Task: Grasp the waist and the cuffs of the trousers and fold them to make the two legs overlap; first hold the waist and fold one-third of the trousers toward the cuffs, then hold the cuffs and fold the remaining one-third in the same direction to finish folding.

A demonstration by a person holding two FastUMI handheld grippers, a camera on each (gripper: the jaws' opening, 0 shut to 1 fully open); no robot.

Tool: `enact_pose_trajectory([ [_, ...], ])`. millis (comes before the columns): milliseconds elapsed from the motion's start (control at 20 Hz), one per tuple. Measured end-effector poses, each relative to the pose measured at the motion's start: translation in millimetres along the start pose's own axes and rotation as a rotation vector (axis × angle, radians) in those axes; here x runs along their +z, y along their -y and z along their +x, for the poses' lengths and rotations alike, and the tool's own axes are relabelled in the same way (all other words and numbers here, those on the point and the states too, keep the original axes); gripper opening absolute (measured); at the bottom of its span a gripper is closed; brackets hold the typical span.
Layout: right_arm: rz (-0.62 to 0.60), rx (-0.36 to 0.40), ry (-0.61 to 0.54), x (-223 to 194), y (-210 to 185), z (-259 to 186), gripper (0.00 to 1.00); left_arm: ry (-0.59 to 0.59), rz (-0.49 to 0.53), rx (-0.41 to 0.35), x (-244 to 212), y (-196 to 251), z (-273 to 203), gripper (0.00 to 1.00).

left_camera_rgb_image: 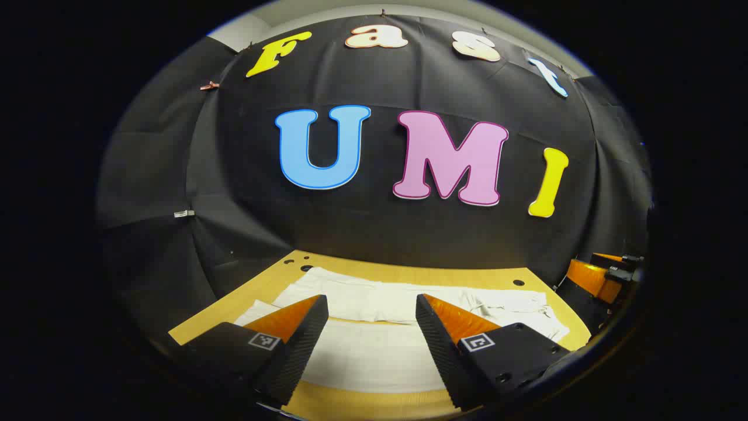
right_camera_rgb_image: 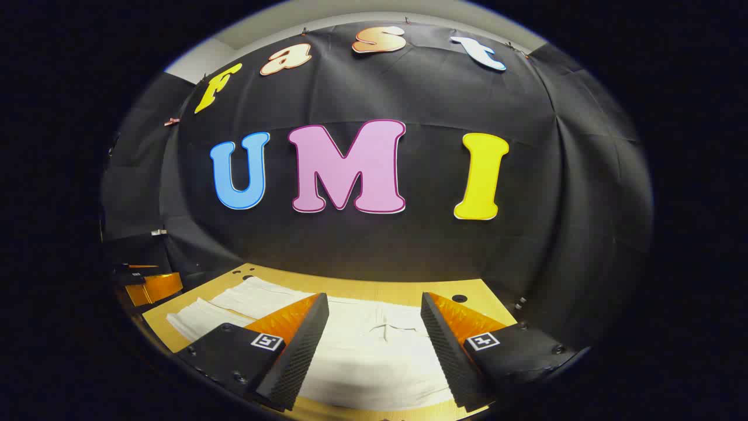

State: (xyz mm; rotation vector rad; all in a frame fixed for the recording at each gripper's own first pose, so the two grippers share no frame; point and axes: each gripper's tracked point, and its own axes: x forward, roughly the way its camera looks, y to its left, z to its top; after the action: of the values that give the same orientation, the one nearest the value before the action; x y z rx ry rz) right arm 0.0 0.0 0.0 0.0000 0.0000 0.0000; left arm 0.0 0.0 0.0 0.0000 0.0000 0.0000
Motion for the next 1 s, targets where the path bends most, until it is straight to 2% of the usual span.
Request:
enact_pose_trajectory([
  [150, 0.015, -0.031, -0.024, -4.2, 20.3, 3.9, 0.98, 0.012, -0.011, -0.004, 4.8, 5.5, 5.6, 0.96],
  [350, -0.060, -0.051, 0.011, -4.3, 37.5, 5.0, 0.98, -0.003, 0.001, -0.001, -5.7, 1.9, 15.7, 0.96],
  [650, -0.092, -0.046, 0.018, -10.5, 42.5, 3.1, 0.98, -0.040, -0.038, 0.016, -17.7, -1.1, 26.6, 0.96],
  [1000, -0.140, -0.025, 0.002, -20.7, 53.9, 9.2, 0.97, -0.052, -0.035, 0.028, -22.8, -0.7, 24.2, 0.96],
])
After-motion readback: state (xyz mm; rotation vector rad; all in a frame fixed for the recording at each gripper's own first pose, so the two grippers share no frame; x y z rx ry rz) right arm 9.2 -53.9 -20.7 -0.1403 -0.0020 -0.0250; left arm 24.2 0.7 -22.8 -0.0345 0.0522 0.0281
